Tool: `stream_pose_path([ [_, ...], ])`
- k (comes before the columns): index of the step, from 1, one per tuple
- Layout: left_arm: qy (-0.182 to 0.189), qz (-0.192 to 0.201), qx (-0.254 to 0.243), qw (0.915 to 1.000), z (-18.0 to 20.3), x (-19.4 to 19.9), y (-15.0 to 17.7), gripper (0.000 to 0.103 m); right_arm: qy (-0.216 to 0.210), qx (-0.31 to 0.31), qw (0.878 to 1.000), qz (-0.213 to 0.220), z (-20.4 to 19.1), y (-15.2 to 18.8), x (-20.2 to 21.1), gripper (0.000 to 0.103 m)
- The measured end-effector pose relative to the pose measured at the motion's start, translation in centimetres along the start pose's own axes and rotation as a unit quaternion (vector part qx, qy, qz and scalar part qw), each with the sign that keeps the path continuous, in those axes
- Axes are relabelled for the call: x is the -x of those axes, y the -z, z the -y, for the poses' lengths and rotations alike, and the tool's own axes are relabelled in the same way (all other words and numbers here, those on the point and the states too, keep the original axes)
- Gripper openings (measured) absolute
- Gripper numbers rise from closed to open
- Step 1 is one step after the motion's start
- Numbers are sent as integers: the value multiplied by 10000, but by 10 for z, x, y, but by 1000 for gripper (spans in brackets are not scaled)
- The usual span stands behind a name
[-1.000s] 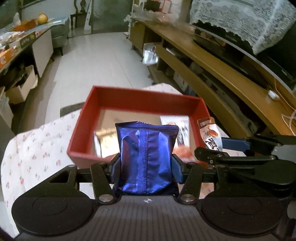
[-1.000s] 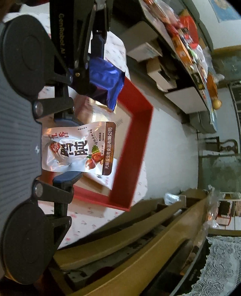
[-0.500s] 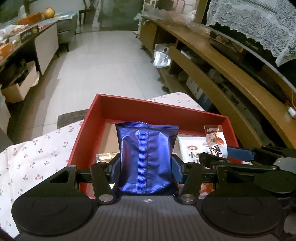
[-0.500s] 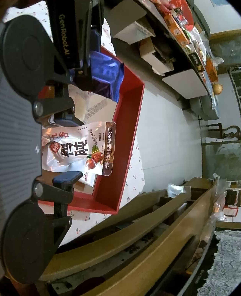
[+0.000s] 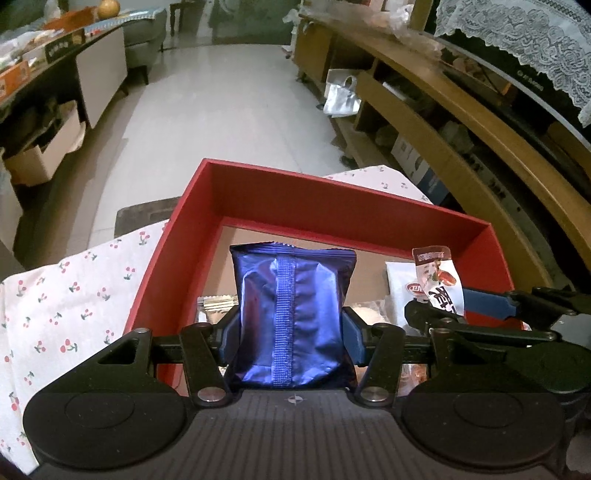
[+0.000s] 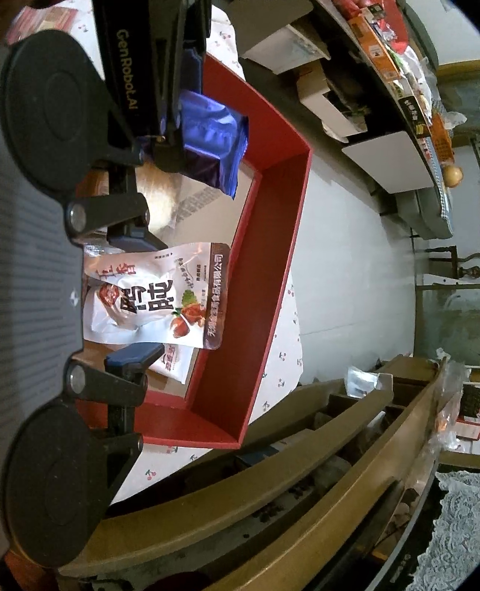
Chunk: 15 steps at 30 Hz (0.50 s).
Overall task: Organize snacks
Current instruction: 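Carry the blue packet and the white date bag over the red box, then lower both packets into the red box and open both grippers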
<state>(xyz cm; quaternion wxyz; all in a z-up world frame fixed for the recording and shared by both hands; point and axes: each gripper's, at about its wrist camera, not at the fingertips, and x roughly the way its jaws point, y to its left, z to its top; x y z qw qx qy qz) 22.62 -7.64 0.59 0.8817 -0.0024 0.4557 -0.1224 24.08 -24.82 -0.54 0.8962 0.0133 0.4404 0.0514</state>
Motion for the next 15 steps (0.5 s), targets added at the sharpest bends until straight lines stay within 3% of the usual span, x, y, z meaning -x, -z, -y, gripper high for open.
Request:
stream_pose_path([
  [15, -40, 235, 143, 9996, -4, 19, -6, 75, 55, -45, 9994, 333, -1, -6, 17, 73],
])
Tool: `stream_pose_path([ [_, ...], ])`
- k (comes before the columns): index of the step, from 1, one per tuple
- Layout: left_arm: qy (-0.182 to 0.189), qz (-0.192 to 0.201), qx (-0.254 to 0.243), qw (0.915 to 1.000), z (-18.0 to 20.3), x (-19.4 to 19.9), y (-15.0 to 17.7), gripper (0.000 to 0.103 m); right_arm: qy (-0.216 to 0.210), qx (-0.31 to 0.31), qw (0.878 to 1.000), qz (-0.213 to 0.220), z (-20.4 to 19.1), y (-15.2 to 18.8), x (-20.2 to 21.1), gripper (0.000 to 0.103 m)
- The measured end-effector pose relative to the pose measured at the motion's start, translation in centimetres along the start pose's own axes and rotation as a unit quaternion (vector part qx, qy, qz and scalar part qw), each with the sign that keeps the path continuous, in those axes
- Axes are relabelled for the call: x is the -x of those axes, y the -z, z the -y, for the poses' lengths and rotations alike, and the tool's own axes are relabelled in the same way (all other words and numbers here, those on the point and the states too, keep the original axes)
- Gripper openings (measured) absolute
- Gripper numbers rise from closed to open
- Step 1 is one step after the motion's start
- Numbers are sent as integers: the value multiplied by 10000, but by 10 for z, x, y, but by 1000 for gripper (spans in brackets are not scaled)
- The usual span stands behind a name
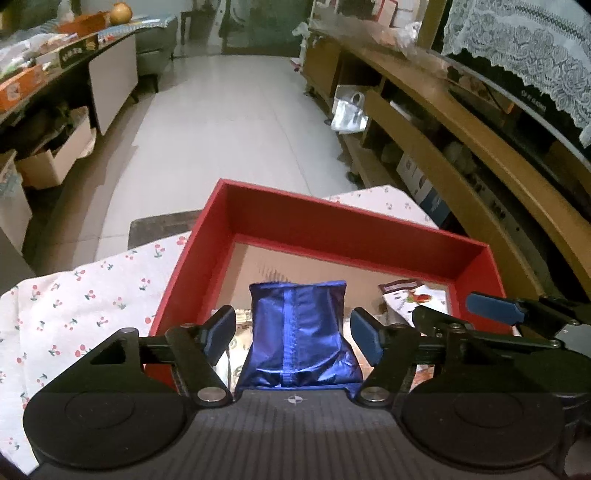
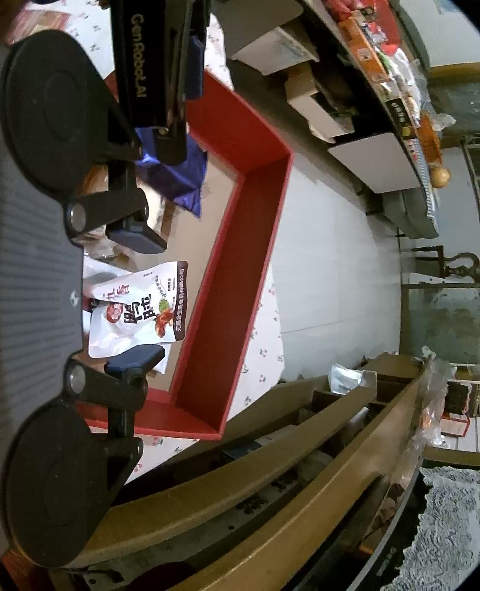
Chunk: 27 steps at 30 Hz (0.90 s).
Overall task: Organize snacks
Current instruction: 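Lower both packets into the red box and open both grippers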
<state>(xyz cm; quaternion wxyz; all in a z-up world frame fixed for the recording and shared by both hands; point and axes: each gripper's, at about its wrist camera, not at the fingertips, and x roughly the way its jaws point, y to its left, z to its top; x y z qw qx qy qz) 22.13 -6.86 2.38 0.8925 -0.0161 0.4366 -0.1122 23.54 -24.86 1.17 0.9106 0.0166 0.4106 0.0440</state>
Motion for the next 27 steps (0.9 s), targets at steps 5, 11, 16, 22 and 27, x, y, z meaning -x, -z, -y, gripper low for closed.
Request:
stream_pose_path([
  [5, 36, 159, 60, 9998, -2, 13, -2, 81, -13, -93, 9998, 183, 0, 0, 13, 76],
  [11, 123, 332, 89, 9993, -1, 30, -3, 84, 31, -73, 9994, 329, -4, -4, 22, 79],
  [16, 179, 389, 108, 9990, -2, 36, -2, 85, -50, 25, 9992, 383, -9, -2, 26, 83],
  [22, 216, 424, 210, 9986, -8, 45, 1, 86, -43, -83, 9987, 503, -5, 0, 36, 86],
  [27, 237, 513, 313, 9979, -13, 54, 3, 86, -37, -211, 9987, 462, 0, 4, 41, 86],
])
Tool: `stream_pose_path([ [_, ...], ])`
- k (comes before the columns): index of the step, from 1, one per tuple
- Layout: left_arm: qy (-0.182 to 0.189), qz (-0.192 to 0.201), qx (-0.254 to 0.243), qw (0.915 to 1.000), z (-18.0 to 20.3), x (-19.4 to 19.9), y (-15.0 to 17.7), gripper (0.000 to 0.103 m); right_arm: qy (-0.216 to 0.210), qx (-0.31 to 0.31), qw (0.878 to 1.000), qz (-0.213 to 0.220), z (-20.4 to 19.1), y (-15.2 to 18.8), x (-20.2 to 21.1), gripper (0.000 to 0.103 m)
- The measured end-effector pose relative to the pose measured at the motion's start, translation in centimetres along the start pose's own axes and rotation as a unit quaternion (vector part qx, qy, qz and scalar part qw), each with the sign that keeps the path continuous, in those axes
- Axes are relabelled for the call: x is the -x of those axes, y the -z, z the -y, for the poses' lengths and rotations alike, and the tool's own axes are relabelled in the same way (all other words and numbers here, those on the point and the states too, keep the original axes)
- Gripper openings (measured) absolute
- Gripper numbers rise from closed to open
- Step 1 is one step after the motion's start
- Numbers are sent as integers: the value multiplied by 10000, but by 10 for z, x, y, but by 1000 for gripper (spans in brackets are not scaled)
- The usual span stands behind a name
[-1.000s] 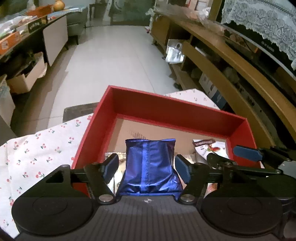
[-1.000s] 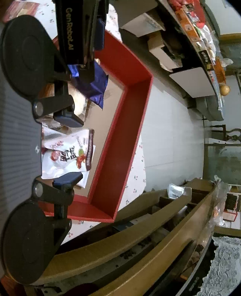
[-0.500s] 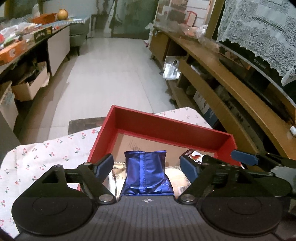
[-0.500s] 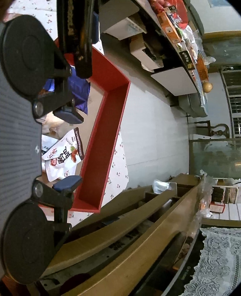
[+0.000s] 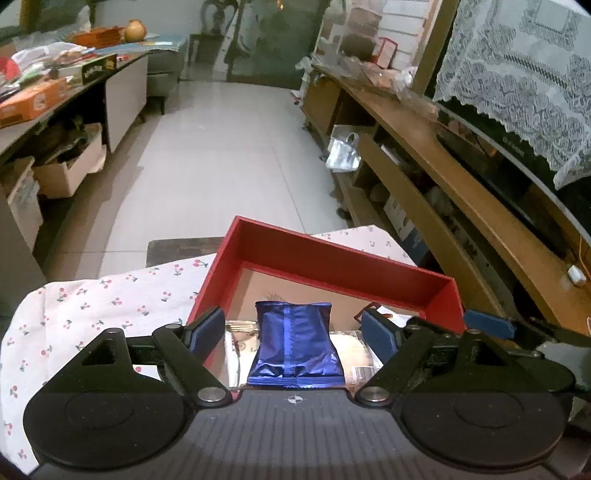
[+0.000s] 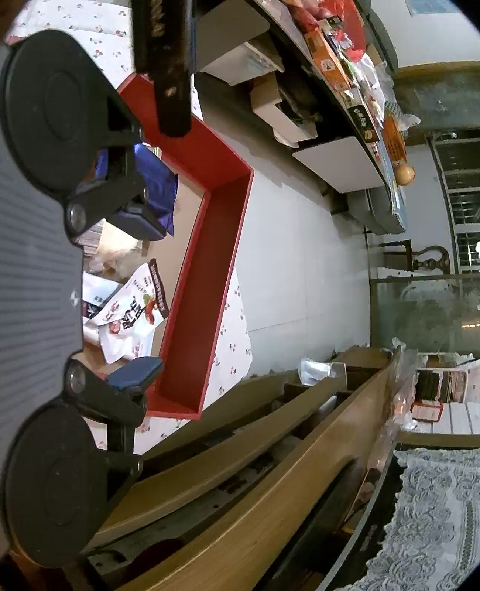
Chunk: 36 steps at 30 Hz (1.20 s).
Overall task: Organize snacks
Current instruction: 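Lower both packets into the red box and open both grippers, then withdraw both grippers from the red box toward the remaining snacks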
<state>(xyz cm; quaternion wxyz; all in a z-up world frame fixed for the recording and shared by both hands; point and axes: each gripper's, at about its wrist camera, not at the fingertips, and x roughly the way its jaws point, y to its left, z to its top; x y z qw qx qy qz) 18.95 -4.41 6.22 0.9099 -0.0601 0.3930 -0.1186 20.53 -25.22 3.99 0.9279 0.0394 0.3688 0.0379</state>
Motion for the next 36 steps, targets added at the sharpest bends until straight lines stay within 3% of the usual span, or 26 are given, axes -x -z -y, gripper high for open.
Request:
stream_pose_path([
  [10, 54, 3, 46, 10000, -7, 23, 18, 86, -227, -76, 9997, 95, -12, 16, 32, 86],
  [22, 154, -247, 249, 9993, -28, 63, 66, 86, -589, -123, 9977, -300, -31, 61, 63, 86],
  [31, -2, -752, 441, 9962, -56, 90, 129, 86, -934, 197, 9934, -632, -56, 102, 85, 86],
  [36, 14, -1115, 259, 9934, -54, 101, 162, 86, -1092, 399, 9906, -725, -69, 118, 98, 86],
])
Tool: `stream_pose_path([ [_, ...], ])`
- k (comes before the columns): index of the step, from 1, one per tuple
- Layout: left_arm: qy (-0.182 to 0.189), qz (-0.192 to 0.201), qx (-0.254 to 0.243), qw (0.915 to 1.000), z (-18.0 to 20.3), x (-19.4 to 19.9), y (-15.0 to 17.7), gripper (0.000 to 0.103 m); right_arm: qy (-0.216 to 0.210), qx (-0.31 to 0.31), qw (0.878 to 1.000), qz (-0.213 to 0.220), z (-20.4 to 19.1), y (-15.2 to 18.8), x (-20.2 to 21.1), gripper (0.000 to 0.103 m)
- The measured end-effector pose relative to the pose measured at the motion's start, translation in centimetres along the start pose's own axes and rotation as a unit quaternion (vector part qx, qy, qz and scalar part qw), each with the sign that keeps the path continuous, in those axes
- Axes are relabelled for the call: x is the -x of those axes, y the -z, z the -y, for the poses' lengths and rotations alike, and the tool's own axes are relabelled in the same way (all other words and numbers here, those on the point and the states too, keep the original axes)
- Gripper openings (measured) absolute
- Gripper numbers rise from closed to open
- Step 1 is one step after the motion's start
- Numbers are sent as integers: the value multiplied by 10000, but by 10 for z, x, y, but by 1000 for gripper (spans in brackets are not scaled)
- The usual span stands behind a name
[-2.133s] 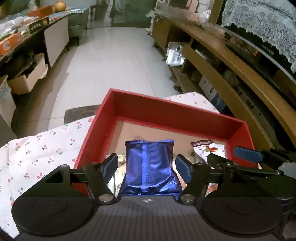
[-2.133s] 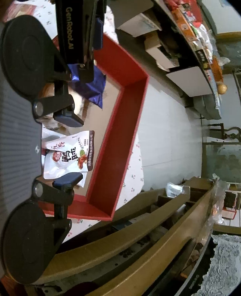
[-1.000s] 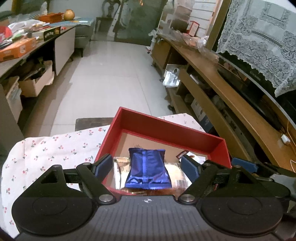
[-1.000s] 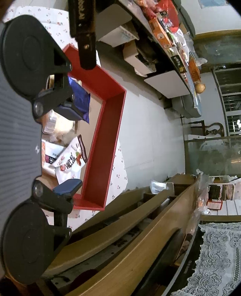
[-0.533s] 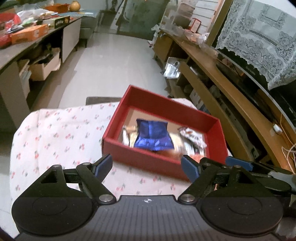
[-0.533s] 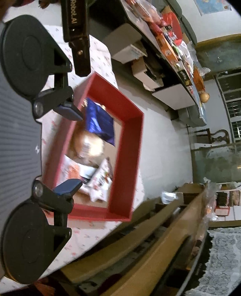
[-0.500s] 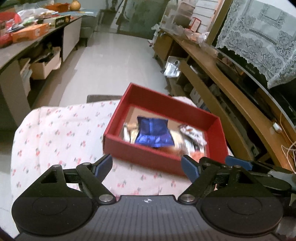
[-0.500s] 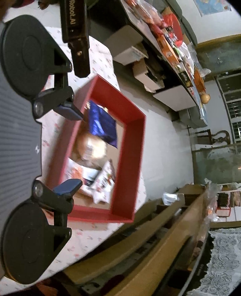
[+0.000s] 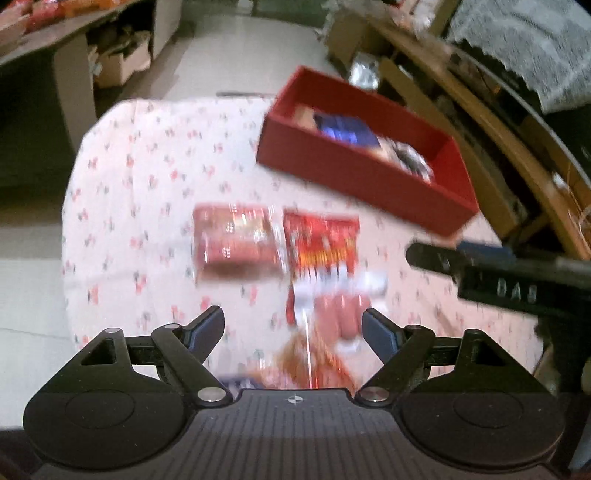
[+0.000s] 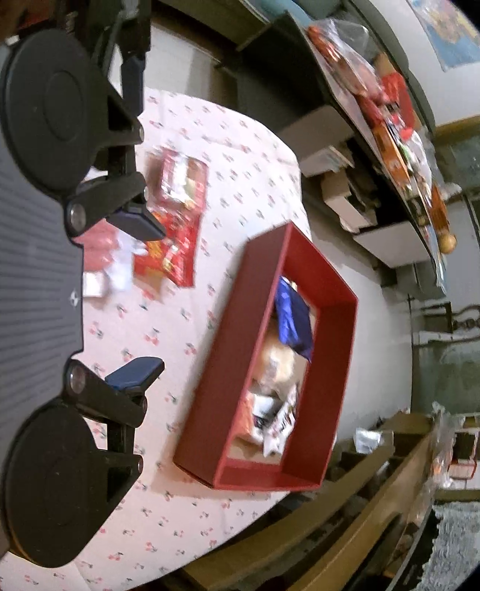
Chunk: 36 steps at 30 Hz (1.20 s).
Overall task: Organize snacks
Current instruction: 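Withdraw both grippers from the red box toward the remaining snacks, then grasp the blue-and-red bag with the left gripper while the right gripper reaches the sausage pack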
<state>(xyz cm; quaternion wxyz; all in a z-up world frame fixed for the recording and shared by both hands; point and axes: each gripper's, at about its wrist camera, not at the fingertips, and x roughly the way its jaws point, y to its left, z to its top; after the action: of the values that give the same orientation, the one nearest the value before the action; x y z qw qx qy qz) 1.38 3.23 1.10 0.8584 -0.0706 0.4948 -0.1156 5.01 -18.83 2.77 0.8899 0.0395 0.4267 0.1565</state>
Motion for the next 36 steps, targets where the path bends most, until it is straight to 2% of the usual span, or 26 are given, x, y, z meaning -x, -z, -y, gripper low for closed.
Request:
stream_pose_path([
  [4, 14, -231, -489, 9985, 12, -4, 15, 86, -40, 61, 10000, -46, -5, 6, 3, 86],
  [8, -55, -466, -1188, 9918, 25, -9, 26, 86, -120, 47, 9999, -108, -4, 10, 5, 86],
  [13, -182, -896, -2232, 9705, 31, -19, 38, 87, -157, 116, 9997, -169, -6, 12, 4, 86],
  [16, -376, -1053, -2658, 9575, 30, -26, 41, 88, -192, 124, 9996, -179, -8, 11, 3, 86],
  [21, -140, -1292, -2874, 9489, 28, -40, 38, 92, -242, 131, 9993, -269, -10, 11, -2, 86],
  [24, -192, -1635, -2867, 9438, 27, -55, 41, 95, -216, 82, 9992, -312, -6, 10, -5, 86],
  [27, -239, -1645, -2851, 9440, 28, -55, 45, 96, -200, 18, 9992, -350, -2, 8, -7, 86],
  [29, -266, -1596, -2774, 9470, 28, -53, 46, 94, -172, 11, 9991, -380, -1, 8, -9, 86],
  [30, -245, -1573, -2741, 9484, 28, -51, 47, 88, -161, 21, 9991, -399, -1, 8, -10, 86],
  [31, -212, -1523, -2720, 9499, 28, -47, 48, 76, -156, 33, 9991, -404, -1, 8, -10, 86],
  [33, -87, -1446, -2571, 9555, 28, -40, 49, 68, -159, 46, 9991, -397, -2, 8, -10, 86],
  [36, -44, -1386, -2401, 9608, 27, -33, 53, 64, -149, 14, 9990, -412, -1, 8, -11, 86],
])
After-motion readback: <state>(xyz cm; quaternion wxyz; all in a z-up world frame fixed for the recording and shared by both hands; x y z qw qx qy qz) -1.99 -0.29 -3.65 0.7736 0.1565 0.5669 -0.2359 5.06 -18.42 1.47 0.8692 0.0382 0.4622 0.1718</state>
